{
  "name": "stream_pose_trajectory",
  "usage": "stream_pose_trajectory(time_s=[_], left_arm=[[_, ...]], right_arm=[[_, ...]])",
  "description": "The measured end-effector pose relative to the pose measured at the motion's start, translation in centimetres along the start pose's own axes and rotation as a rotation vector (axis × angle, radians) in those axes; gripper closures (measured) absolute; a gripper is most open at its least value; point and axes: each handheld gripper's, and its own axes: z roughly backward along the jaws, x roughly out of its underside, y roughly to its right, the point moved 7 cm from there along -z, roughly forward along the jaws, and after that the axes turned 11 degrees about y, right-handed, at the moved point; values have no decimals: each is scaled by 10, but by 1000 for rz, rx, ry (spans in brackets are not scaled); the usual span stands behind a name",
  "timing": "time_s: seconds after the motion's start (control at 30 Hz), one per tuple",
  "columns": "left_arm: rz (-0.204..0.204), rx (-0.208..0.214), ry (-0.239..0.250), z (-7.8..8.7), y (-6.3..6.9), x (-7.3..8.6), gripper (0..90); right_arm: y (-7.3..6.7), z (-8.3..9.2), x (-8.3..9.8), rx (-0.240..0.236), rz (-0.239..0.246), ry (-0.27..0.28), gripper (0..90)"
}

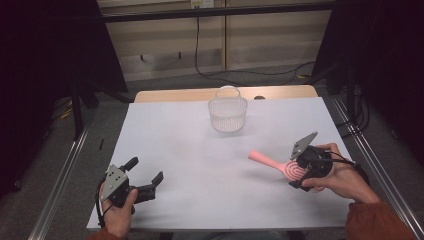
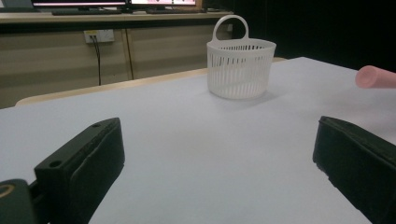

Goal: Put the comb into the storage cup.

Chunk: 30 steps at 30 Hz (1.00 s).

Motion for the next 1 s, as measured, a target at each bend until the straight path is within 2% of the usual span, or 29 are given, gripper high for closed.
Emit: stream_pose_trajectory(time_s=[0.13,0.2,0.27,0.4,0.5,0.67,0.7,0.77,0.83,1.0], left_arm=[[23,40,13,-2,6,-4,21],[17,58,15,-2,8,-5,20],[21,74,7,-3,11,-5,22],[0,94,-17,-5,14,-3,26],[13,102,-30,-8,16,-2,26],[28,157,-67,-11,20,-1,37],[32,156,-70,-12,21,0,37],[18,181,-88,-13,22,0,39],[32,204,-91,-13,26,-1,39],[17,248,-102,-18,32,-4,39]], right_arm=[[-1,-2,-6,-3,6,29,195],[-3,-4,-8,-5,5,25,194],[-5,-5,-10,-11,6,27,194],[-9,-8,-14,-35,11,28,194],[-10,-9,-18,-41,18,28,195],[-12,-10,-27,-49,38,38,195],[-13,-10,-29,-51,34,37,194],[-13,-12,-32,-60,40,38,195],[-14,-14,-35,-63,42,35,195],[-18,-18,-44,-77,65,36,195]])
